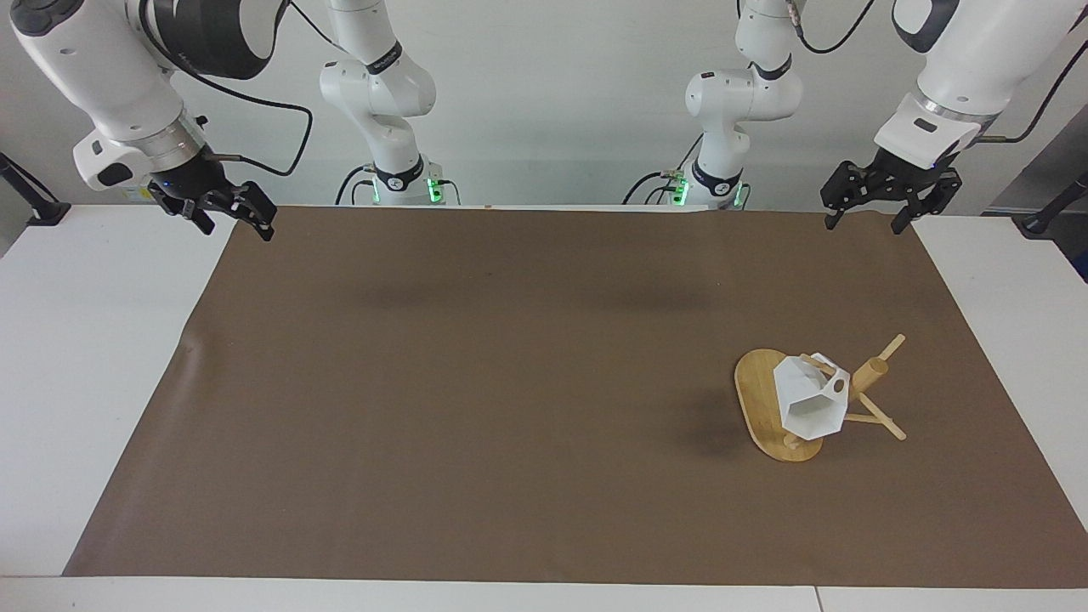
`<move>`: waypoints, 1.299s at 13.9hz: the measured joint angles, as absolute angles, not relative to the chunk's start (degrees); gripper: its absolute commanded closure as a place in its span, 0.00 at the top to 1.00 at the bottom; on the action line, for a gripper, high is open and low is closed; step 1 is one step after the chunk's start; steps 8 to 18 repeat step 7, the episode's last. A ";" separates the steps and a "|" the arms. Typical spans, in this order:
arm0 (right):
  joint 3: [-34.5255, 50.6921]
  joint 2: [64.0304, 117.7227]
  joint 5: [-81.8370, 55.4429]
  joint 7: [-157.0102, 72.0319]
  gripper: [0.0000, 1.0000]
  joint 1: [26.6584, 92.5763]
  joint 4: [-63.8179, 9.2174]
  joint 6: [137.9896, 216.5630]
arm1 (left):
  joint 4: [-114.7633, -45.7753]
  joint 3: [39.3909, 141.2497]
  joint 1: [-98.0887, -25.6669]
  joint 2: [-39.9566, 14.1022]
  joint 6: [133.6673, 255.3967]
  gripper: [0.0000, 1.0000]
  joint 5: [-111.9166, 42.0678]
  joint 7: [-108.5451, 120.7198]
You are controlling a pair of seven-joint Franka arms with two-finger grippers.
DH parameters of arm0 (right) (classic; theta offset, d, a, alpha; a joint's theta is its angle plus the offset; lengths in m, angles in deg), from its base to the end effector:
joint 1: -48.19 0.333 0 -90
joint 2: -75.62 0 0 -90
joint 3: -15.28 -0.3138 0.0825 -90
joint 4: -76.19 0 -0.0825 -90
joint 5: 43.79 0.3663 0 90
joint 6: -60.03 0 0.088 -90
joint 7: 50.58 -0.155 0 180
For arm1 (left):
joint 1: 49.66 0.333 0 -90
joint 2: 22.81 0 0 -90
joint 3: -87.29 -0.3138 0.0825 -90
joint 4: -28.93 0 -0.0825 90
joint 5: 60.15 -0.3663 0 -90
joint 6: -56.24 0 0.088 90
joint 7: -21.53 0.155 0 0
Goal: Hang cup on rack
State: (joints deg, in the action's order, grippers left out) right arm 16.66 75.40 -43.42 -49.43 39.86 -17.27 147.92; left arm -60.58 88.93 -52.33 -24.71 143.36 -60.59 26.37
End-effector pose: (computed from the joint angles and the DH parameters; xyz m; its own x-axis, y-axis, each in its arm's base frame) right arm 0.5175 -0.0875 0.5463 0.9846 -0.1479 -0.0931 -0.1493 -0.9888 -0.0084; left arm 0.5199 -0.0382 0.5913 0.9873 -0.1586 -0.0093 -0.1587 -0.9873 -0.0079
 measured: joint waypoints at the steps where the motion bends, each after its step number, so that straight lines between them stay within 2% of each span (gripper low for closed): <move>1: 16.66 75.40 -43.42 -49.43 1.00 39.86 -17.27 147.91 | -60.60 88.85 -52.32 -24.71 143.37 1.00 -60.59 26.30; 18: 16.66 75.40 -43.42 -49.43 1.00 39.86 -17.27 147.92 | -60.70 88.70 -52.27 -24.78 143.49 1.00 -60.59 24.21</move>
